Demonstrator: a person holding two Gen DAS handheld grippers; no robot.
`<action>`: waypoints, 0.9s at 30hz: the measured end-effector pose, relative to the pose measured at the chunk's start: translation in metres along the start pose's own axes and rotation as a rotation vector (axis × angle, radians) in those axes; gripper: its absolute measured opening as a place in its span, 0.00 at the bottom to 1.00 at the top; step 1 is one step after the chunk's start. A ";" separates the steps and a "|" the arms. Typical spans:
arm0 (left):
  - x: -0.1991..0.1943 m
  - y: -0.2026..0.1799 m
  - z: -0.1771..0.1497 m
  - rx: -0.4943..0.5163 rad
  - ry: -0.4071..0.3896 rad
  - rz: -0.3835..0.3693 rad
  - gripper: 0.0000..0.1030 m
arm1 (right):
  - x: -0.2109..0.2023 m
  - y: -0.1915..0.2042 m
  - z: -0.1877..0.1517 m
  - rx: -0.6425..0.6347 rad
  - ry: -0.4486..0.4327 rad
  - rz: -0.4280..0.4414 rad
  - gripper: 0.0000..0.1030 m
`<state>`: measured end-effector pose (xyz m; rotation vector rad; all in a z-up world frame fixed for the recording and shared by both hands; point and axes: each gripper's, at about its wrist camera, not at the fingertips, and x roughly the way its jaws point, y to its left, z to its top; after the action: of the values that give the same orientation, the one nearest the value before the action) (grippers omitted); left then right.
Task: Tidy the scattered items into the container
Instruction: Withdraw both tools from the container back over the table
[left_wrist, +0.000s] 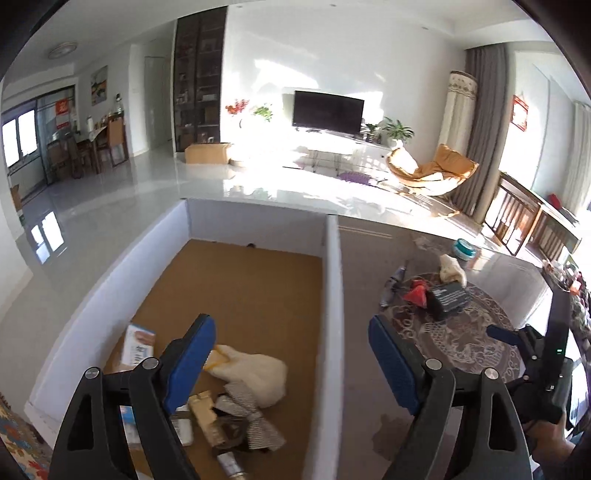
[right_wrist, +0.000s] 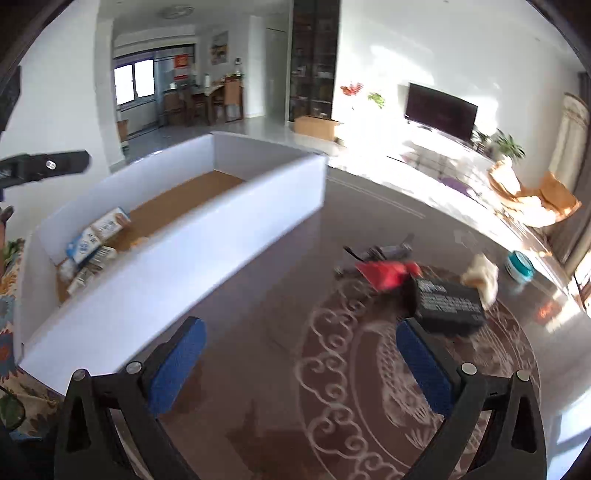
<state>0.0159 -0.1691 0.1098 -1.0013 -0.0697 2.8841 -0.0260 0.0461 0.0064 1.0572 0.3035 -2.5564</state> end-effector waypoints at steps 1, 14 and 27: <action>0.002 -0.022 0.000 0.033 0.003 -0.036 0.84 | 0.003 -0.017 -0.014 0.025 0.022 -0.037 1.00; 0.125 -0.164 -0.083 0.219 0.249 -0.122 0.84 | -0.009 -0.120 -0.095 0.208 0.142 -0.200 1.00; 0.157 -0.141 -0.099 0.131 0.261 -0.071 0.84 | -0.004 -0.123 -0.098 0.237 0.155 -0.214 1.00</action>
<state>-0.0361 -0.0124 -0.0546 -1.3090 0.0975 2.6302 -0.0098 0.1915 -0.0516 1.3812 0.1625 -2.7570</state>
